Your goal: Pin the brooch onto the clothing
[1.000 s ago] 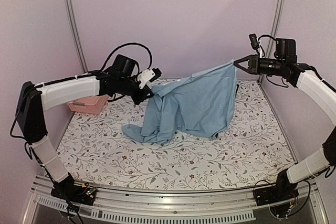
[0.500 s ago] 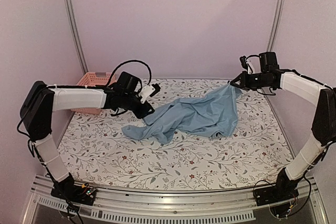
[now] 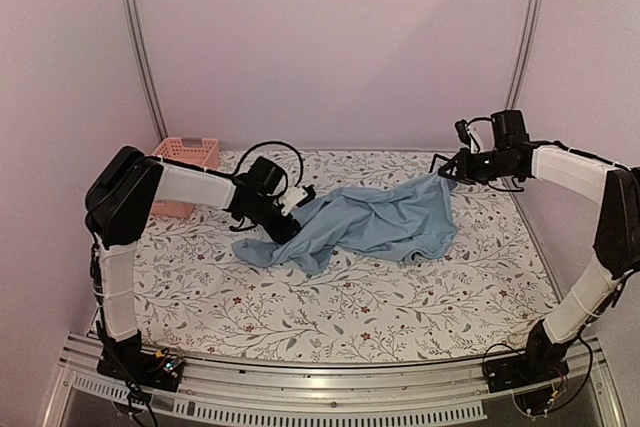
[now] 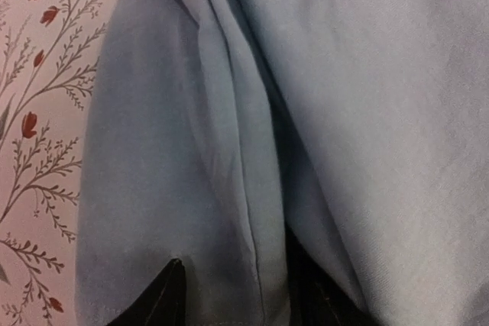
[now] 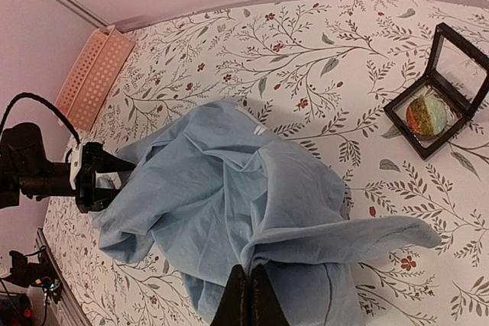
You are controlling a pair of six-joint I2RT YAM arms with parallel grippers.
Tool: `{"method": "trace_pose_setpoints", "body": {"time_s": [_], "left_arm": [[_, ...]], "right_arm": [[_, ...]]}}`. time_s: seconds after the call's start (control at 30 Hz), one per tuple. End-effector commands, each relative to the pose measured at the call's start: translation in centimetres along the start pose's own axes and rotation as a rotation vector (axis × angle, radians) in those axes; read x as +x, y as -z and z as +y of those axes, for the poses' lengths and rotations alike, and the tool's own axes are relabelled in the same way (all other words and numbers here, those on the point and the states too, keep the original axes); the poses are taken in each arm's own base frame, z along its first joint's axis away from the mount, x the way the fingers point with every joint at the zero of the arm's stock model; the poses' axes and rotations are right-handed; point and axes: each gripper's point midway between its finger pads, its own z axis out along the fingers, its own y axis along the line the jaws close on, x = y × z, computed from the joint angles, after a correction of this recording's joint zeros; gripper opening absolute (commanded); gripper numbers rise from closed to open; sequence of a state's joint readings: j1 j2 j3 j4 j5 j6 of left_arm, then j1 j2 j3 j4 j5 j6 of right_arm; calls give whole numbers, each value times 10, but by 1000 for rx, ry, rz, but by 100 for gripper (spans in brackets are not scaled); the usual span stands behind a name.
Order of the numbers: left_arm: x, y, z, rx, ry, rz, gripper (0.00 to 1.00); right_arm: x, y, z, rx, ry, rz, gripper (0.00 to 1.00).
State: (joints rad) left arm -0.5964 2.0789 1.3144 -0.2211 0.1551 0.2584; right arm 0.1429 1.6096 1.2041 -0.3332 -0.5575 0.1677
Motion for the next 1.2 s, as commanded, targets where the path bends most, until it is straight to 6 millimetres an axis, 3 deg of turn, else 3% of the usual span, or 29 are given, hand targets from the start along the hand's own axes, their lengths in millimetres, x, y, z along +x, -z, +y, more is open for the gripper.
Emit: {"method": "trace_pose_setpoints", "body": {"time_s": [0.0,0.13,0.33,0.47,0.6,0.73,0.8,0.9,0.93,1.03,1.07,1.1,1.17], "left_arm": [[1,-4,-1,6,0,19,49],[10,3,26,-133,27,42,33],[2,37,75,-292,114,-35,30],[-3,43,82,-293,124,-54,20],[-1,46,82,-290,118,-37,1],[-5,59,94,-333,129,-57,0],[-20,76,114,-383,146,-113,0],[-65,121,162,-502,160,-227,0],[-93,148,182,-565,147,-290,0],[-150,224,222,-728,119,-436,0],[-168,253,232,-778,116,-489,0],[-181,282,240,-830,113,-538,0],[-201,337,249,-926,101,-626,0]], "right_arm": [[-3,8,6,-5,21,-25,0],[-4,9,7,-4,22,-28,0],[-13,18,12,1,48,-53,0],[-15,21,15,0,57,-56,0],[-17,23,16,1,65,-59,0],[-25,29,21,-2,83,-76,0],[-44,34,29,-14,109,-116,0],[-103,45,57,-85,173,-213,0],[-135,55,71,-104,220,-277,0],[-198,64,83,-89,296,-394,0],[-229,87,102,-96,355,-478,0],[-245,88,105,-96,380,-510,0],[-274,109,127,-121,457,-608,0]]}}
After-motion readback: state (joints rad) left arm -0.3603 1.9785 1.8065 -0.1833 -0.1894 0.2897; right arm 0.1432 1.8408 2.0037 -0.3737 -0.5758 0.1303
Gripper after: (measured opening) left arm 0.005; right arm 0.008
